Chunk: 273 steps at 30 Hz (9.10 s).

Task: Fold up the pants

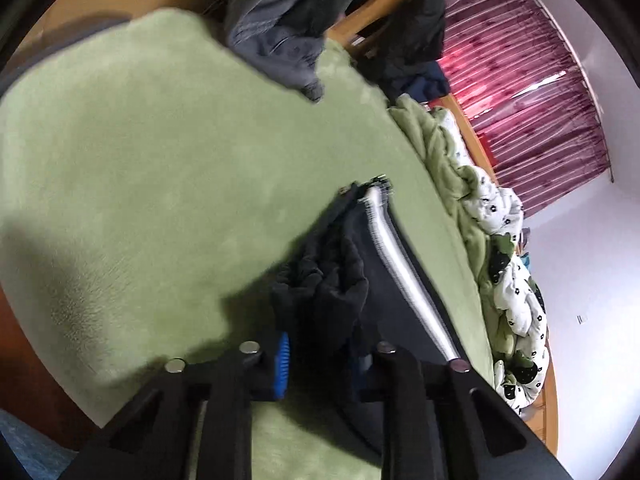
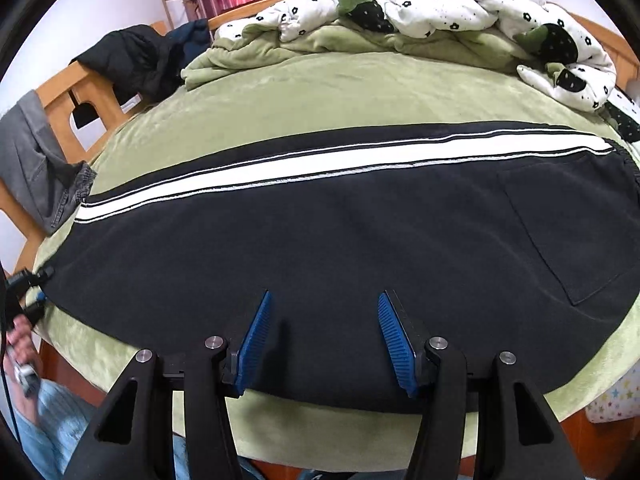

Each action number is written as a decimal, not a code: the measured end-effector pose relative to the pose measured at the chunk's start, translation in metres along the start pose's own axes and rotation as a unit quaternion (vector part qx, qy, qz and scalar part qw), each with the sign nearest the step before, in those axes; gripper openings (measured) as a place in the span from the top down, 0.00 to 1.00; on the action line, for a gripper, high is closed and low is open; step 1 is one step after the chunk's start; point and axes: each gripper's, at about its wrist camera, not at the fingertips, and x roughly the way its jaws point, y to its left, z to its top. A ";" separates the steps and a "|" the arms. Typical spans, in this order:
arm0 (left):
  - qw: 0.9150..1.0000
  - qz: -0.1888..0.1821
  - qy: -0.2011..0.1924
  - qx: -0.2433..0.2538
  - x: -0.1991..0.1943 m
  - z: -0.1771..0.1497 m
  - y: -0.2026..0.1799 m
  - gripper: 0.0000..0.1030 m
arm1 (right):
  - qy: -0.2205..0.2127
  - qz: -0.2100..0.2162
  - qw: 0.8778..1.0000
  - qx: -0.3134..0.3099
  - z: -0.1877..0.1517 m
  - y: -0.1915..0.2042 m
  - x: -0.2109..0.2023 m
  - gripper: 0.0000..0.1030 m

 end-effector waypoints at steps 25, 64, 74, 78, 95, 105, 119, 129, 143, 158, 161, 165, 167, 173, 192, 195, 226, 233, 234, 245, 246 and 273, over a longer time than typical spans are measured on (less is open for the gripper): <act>0.911 -0.131 0.203 0.334 0.088 -0.274 -0.300 0.83 | -0.067 0.012 0.989 0.134 -0.044 -0.128 -0.054 0.46; 0.940 -0.067 0.160 0.292 0.039 -0.145 -0.154 0.38 | 0.028 0.043 0.998 0.041 0.049 -0.050 0.071 0.73; 0.915 -0.051 0.145 0.374 0.048 -0.176 -0.214 0.38 | -0.086 -0.024 0.994 -0.064 0.012 -0.019 -0.012 0.56; 0.910 0.003 0.179 0.373 0.073 -0.200 -0.195 0.38 | -0.011 -0.050 0.997 -0.055 -0.016 -0.031 0.024 0.59; 0.923 0.002 0.062 0.379 -0.027 -0.095 -0.266 0.39 | -0.080 -0.091 0.993 -0.009 0.047 -0.082 -0.104 0.37; 0.935 0.009 0.058 0.351 -0.034 -0.068 -0.270 0.38 | -0.059 -0.125 0.988 0.070 0.033 -0.166 -0.107 0.28; 0.932 -0.036 0.212 0.292 0.109 -0.119 -0.224 0.38 | -0.063 -0.070 0.957 0.274 -0.003 -0.298 -0.020 0.28; 0.916 -0.095 0.280 0.271 0.188 -0.141 -0.222 0.39 | -0.108 -0.040 0.940 0.322 0.032 -0.329 0.019 0.28; 0.931 -0.126 0.244 0.241 0.162 -0.105 -0.268 0.90 | -0.149 -0.104 0.952 0.246 0.121 -0.257 -0.033 0.85; 0.954 -0.019 0.142 0.264 0.096 0.065 -0.188 0.90 | -0.156 0.062 0.978 0.124 0.171 -0.073 -0.012 0.86; 0.945 0.041 0.152 0.288 0.119 0.062 -0.160 0.86 | -0.086 0.044 0.988 0.122 0.154 -0.065 0.045 0.86; 0.940 0.114 0.143 0.287 0.139 0.054 -0.131 0.61 | -0.024 0.042 0.984 0.171 0.126 -0.094 0.083 0.81; 0.942 0.118 0.139 0.283 0.137 0.050 -0.123 0.55 | -0.016 0.102 0.973 0.206 0.109 -0.111 0.076 0.78; 0.945 0.120 0.110 0.285 0.099 0.039 -0.124 0.37 | -0.037 0.089 0.974 0.203 0.060 -0.127 0.016 0.51; 0.944 0.092 0.131 0.289 0.085 -0.005 -0.168 0.36 | -0.087 0.078 0.987 0.111 0.097 -0.150 0.077 0.53; 0.943 0.098 0.128 0.293 0.087 -0.008 -0.176 0.36 | -0.126 0.032 0.991 -0.004 0.121 -0.142 0.049 0.65; 0.952 -0.002 0.171 0.254 0.067 -0.028 -0.149 0.35 | -0.060 0.038 0.921 0.383 0.100 -0.198 0.084 0.53; 0.955 -0.004 0.164 0.246 0.065 -0.031 -0.139 0.35 | -0.149 0.027 0.969 0.196 0.136 -0.166 0.037 0.60; 0.955 -0.001 0.163 0.248 0.066 -0.031 -0.140 0.35 | -0.123 0.016 0.972 0.200 0.132 -0.172 0.045 0.50; 0.949 0.055 0.129 0.284 0.044 -0.033 -0.133 0.35 | -0.077 -0.076 0.976 0.187 0.089 -0.172 0.003 0.47; 0.946 0.068 0.127 0.290 0.044 -0.035 -0.130 0.35 | -0.084 -0.082 0.978 0.174 0.092 -0.167 -0.005 0.47; 0.961 0.083 0.133 0.228 0.022 -0.013 -0.067 0.33 | 0.066 0.066 0.977 -0.194 0.129 0.210 0.144 0.92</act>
